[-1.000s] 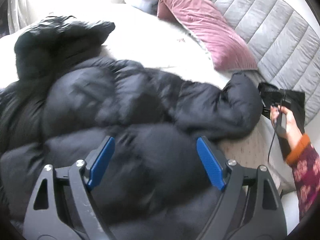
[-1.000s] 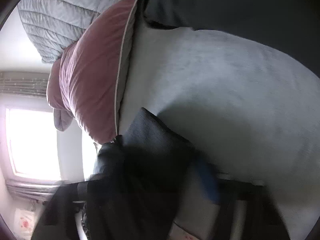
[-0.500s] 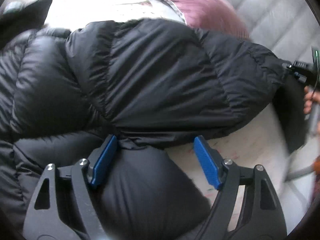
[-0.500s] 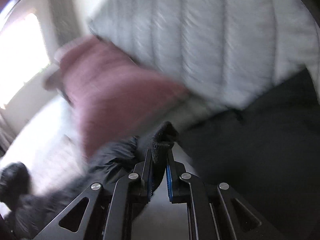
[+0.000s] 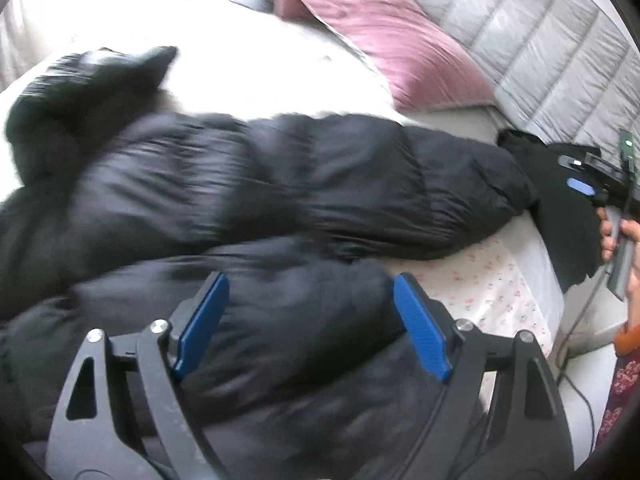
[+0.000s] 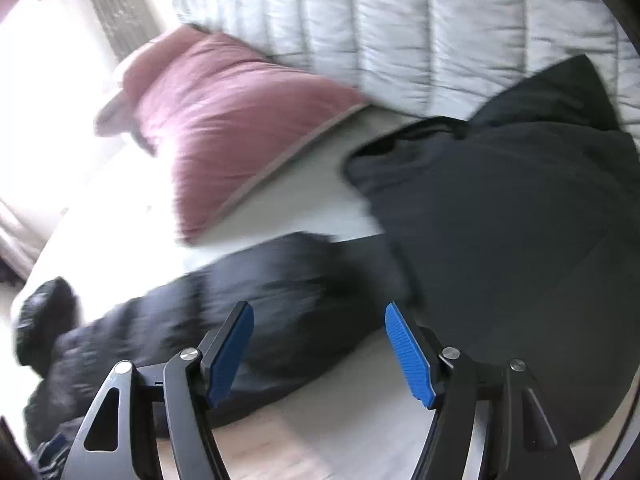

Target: Fold large clothes

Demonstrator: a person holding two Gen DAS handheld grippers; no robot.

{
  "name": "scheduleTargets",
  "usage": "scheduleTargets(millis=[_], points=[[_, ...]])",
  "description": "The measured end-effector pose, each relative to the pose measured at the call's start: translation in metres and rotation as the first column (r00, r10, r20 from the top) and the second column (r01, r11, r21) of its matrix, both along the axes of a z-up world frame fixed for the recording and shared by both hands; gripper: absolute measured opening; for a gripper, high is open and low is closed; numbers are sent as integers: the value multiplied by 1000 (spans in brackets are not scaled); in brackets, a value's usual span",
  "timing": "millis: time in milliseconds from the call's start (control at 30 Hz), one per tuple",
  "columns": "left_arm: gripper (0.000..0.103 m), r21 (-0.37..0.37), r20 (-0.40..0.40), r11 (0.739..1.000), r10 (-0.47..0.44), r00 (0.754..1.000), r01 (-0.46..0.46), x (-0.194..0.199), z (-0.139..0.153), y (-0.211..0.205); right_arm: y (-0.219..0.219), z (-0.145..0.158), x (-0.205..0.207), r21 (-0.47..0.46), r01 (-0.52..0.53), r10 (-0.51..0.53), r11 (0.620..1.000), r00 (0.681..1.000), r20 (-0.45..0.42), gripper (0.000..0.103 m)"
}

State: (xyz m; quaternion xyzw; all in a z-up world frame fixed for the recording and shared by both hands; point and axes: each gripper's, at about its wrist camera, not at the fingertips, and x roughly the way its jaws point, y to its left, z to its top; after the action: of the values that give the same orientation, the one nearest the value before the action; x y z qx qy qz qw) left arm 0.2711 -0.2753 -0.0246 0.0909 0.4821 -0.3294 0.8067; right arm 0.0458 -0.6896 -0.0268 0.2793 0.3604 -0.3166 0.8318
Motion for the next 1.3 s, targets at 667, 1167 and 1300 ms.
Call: scheduleTargets(millis=[667, 1167, 1300], points=[[96, 123, 90, 819, 552, 829, -560, 114, 49, 418, 256, 35, 104, 105, -435, 432, 894, 900, 50, 81], [96, 27, 14, 522, 853, 522, -853, 242, -53, 679, 339, -19, 142, 94, -478, 485, 874, 869, -93, 81], [93, -9, -52, 450, 892, 450, -893, 263, -88, 709, 330, -33, 133, 104, -421, 433, 901, 890, -143, 81]])
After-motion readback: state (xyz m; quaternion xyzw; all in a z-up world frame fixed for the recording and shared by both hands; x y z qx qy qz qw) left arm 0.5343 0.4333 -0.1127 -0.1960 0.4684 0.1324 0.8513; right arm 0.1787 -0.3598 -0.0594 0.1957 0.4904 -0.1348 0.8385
